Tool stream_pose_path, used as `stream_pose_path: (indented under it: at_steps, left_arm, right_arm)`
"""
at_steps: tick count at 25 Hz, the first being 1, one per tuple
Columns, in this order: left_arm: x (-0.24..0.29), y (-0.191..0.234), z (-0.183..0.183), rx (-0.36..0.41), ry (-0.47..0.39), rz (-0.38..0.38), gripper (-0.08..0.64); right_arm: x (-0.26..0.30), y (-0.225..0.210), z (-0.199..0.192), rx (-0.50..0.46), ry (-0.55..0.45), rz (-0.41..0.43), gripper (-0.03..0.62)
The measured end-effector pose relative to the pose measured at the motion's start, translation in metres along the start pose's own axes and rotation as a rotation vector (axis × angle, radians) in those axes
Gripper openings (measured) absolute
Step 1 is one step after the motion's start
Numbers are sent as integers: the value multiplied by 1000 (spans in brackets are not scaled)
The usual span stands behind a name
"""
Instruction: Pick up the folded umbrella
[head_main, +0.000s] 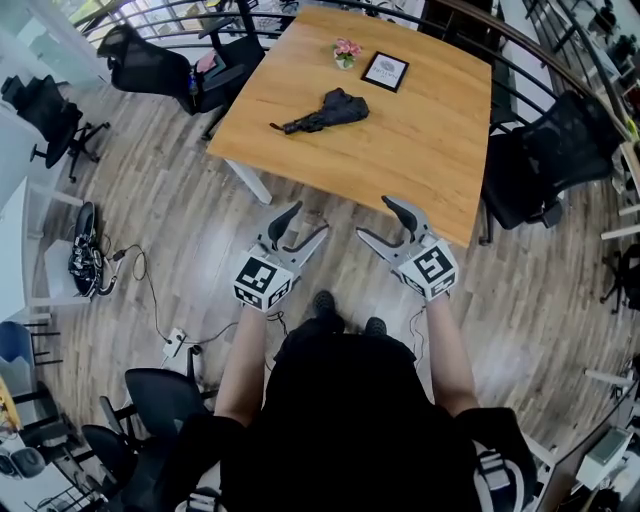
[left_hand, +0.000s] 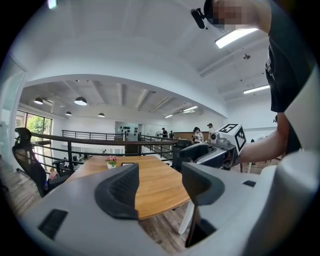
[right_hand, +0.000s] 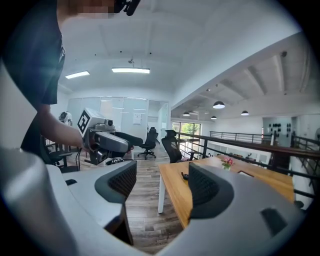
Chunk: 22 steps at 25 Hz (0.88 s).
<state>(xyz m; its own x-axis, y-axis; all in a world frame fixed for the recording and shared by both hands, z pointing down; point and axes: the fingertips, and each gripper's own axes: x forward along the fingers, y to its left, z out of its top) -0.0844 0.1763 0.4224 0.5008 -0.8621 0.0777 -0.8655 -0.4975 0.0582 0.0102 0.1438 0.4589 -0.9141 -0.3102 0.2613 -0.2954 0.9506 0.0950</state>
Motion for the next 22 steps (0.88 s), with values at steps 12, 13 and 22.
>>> stream_pose_path:
  at_steps: [12, 13, 22]
  left_arm:
    - [-4, 46, -6, 15, 26, -48, 272]
    - [-4, 48, -6, 15, 28, -50, 272]
    - [-3, 64, -10, 2, 34, -45, 272]
  right_arm:
    - [41, 0, 3, 27, 8, -53, 324]
    - [43, 0, 3, 30, 9, -57, 324]
    - [53, -11, -2, 57, 7, -71, 317]
